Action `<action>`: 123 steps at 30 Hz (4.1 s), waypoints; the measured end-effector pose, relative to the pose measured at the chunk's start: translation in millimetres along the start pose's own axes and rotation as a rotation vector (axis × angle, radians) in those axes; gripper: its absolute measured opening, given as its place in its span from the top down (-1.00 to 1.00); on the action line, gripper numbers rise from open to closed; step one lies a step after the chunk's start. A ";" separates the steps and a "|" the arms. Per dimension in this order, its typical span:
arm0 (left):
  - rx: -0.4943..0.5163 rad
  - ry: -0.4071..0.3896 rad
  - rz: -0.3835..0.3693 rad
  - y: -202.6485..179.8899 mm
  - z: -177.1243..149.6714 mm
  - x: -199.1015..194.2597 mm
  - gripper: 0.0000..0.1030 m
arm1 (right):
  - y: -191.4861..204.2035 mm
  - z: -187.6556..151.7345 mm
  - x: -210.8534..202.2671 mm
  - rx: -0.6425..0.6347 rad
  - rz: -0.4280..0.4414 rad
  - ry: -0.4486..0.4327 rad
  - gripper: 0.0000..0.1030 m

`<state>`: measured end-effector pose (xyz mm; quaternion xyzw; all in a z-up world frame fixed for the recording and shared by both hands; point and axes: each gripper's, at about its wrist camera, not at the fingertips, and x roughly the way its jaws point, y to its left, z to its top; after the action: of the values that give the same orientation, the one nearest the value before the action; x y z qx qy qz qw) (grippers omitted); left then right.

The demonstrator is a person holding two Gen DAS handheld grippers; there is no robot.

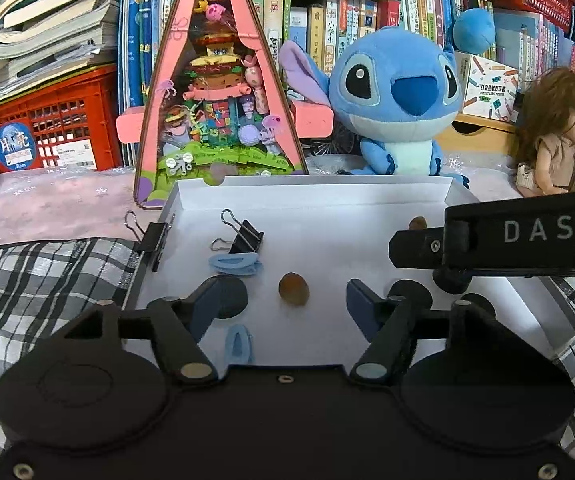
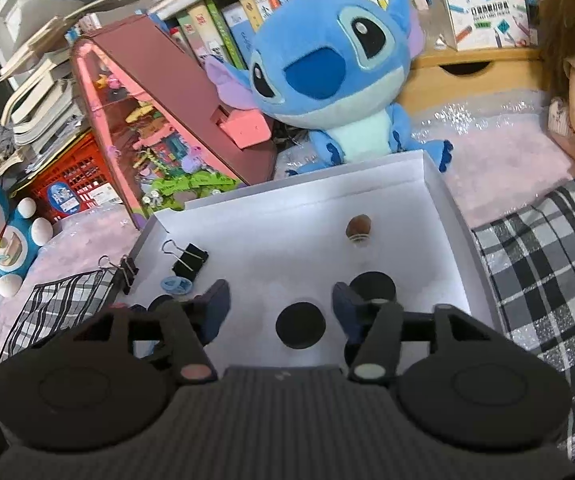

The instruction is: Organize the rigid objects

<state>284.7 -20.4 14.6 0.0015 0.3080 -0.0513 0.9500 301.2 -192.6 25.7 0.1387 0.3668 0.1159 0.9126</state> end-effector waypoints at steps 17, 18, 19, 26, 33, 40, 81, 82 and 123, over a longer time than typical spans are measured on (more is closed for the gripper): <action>0.017 -0.040 -0.017 7.8 -9.4 -58.3 -0.61 | 5.8 -17.2 -59.6 -0.102 -0.014 -0.117 -0.72; 0.015 -0.042 -0.016 8.8 -11.6 -62.2 -0.61 | 5.8 -18.9 -64.4 -0.110 -0.018 -0.123 -0.73; 0.015 -0.046 -0.015 10.0 -14.3 -65.7 -0.61 | 5.7 -20.3 -68.3 -0.119 -0.022 -0.129 -0.73; 0.010 -0.066 -0.010 16.7 -30.6 -90.8 -0.63 | 2.6 -37.1 -93.8 -0.160 -0.053 -0.167 -0.79; 0.011 -0.075 0.014 19.2 -47.7 -109.7 -0.64 | 1.8 -59.0 -107.9 -0.192 -0.085 -0.188 -0.79; 0.009 -0.066 0.034 20.5 -69.7 -112.7 -0.66 | 0.3 -84.1 -112.0 -0.211 -0.115 -0.198 -0.82; -0.036 0.046 0.109 27.0 -102.6 -81.2 -1.00 | 0.9 -134.7 -69.4 -0.256 -0.211 -0.066 -1.00; -0.037 0.046 0.109 27.0 -102.5 -81.1 -1.00 | 0.9 -134.7 -69.4 -0.256 -0.210 -0.066 -1.00; -0.033 0.047 0.111 26.8 -102.8 -80.2 -1.00 | 0.4 -134.5 -69.5 -0.254 -0.209 -0.066 -1.00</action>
<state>162.6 17.5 -22.5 0.0042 0.3304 0.0066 0.9438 157.8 -191.4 -23.1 -0.0132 0.3316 0.0612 0.9413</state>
